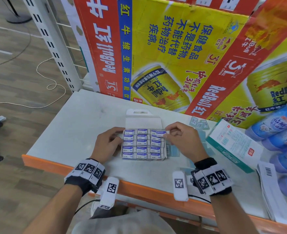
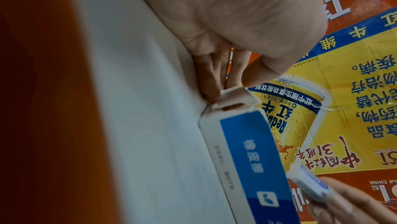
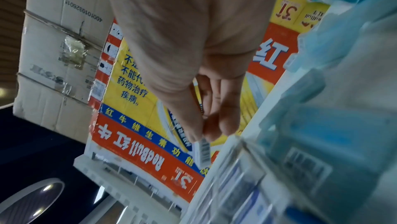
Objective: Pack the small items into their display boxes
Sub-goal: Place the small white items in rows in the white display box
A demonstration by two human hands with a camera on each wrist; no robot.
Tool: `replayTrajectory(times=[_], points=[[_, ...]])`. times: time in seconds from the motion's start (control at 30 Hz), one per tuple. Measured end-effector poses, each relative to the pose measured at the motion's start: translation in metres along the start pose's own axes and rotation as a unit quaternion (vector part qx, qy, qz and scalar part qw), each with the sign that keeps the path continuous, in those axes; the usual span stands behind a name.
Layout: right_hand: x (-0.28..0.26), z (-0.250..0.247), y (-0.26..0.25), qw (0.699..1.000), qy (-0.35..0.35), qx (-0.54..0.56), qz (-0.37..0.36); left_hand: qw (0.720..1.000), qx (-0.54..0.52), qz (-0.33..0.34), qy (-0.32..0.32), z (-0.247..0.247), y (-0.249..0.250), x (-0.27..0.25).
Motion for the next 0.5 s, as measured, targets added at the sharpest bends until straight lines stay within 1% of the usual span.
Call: replayTrajectory(times=[0.1,0.17,0.27,0.33,0.4,0.5], points=[[-0.008,0.019,-0.012,0.998,-0.034,0.052,-0.017,1.000,0.001,0.006,0.003,0.000,0.001,0.000],[-0.012,0.034,-0.019,0.997,-0.056,0.047,-0.035,1.000,-0.002,0.005,0.006,0.000,0.000,0.000],[-0.014,0.056,-0.027,0.990,-0.094,-0.021,-0.102,1.000,-0.008,0.005,0.008,0.001,0.000,0.001],[-0.014,0.068,-0.029,0.980,-0.104,-0.083,-0.146,1.000,-0.006,0.012,0.007,0.001,0.000,0.001],[-0.014,0.075,-0.031,0.974,-0.105,-0.119,-0.159,1.000,-0.003,0.017,0.006,0.001,0.000,0.001],[-0.013,0.080,-0.033,0.974,-0.099,-0.136,-0.149,1.000,-0.004,0.022,0.005,0.002,-0.001,0.001]])
Point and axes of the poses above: each hand's wrist, its own x-axis towards the middle knuckle, its own z-axis out of the palm, y = z × x, the point moved 1 cm from there along x, towards the middle knuckle, and after that the axes turned 10 degrees about -x, right-handed, at the moved point
